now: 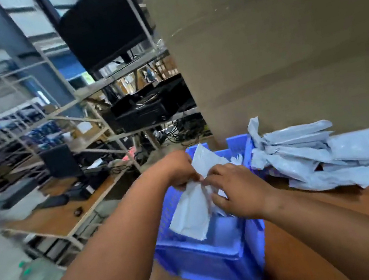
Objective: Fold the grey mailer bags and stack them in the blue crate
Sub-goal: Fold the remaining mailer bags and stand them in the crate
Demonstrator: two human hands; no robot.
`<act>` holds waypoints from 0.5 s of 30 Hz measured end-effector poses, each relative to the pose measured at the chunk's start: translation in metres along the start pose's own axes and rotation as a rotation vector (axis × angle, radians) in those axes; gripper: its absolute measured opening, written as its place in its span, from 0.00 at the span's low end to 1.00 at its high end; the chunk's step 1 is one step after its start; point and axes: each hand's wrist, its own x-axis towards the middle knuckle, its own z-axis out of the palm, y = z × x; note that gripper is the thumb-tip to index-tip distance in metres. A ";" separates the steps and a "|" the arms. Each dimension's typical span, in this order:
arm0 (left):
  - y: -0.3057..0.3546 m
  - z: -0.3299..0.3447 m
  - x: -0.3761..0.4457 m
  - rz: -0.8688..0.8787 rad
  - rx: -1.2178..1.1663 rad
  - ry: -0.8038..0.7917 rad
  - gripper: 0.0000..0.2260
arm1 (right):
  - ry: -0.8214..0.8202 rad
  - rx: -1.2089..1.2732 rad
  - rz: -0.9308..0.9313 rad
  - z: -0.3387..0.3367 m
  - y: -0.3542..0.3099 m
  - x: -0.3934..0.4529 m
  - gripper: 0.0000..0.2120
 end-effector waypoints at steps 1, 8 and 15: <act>-0.021 0.002 0.003 -0.052 -0.032 -0.011 0.11 | -0.067 -0.009 -0.014 0.008 -0.009 0.010 0.23; -0.114 0.023 0.028 -0.241 -0.162 0.035 0.12 | -0.306 0.037 0.019 0.064 -0.032 0.040 0.22; -0.135 0.045 0.082 -0.207 -0.043 -0.077 0.14 | -0.496 0.051 0.154 0.096 -0.014 0.046 0.23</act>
